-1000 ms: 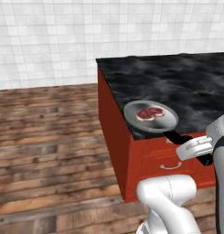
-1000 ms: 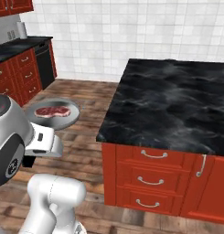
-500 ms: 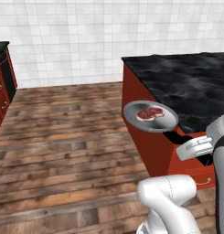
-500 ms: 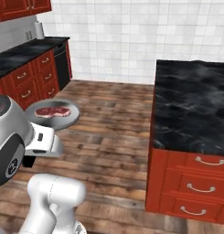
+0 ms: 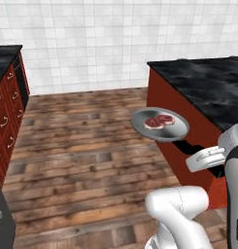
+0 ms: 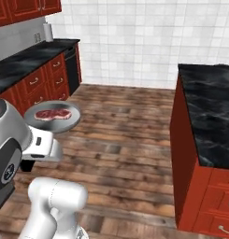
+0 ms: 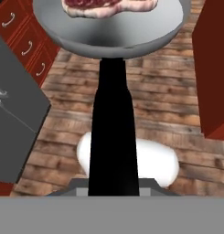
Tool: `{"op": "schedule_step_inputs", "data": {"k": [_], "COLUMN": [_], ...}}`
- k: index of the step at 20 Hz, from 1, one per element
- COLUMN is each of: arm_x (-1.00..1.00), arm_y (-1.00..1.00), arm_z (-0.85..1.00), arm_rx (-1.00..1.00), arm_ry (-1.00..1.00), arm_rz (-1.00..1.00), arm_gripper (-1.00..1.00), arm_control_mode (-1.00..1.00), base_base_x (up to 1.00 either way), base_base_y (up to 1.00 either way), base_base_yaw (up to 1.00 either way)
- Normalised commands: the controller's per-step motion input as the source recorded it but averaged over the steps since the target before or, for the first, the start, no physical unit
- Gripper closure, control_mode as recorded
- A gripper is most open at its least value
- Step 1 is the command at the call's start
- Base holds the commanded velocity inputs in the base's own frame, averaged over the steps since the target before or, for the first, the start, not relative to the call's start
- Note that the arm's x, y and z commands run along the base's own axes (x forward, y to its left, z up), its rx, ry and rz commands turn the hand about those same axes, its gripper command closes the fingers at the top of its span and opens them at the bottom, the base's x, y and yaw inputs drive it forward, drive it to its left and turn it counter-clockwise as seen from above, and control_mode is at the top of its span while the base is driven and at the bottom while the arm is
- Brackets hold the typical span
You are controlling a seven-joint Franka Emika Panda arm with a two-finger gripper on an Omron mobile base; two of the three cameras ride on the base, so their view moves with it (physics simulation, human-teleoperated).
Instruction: Pick up the pan with the steak in it and place it on the dining table. Then place the steak on the plate.
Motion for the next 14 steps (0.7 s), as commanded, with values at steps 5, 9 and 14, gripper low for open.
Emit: {"op": "schedule_step_inputs", "data": {"k": [5,9,14], "arm_x": [0.00,0.00,0.00], "arm_y": [0.00,0.00,0.00], "arm_z": [0.00,0.00,0.00], "arm_rx": [0.00,0.00,0.00], "arm_ry": [0.00,0.00,0.00], "arm_rz": [0.00,0.00,0.00], "arm_gripper": [1.00,1.00,1.00], "arm_control_mode": [1.00,1.00,1.00], "base_base_x": [0.98,1.00,1.00], "base_base_y": [0.44,0.50,0.50], "base_base_yaw": [-0.07,-0.07,-0.07]}}
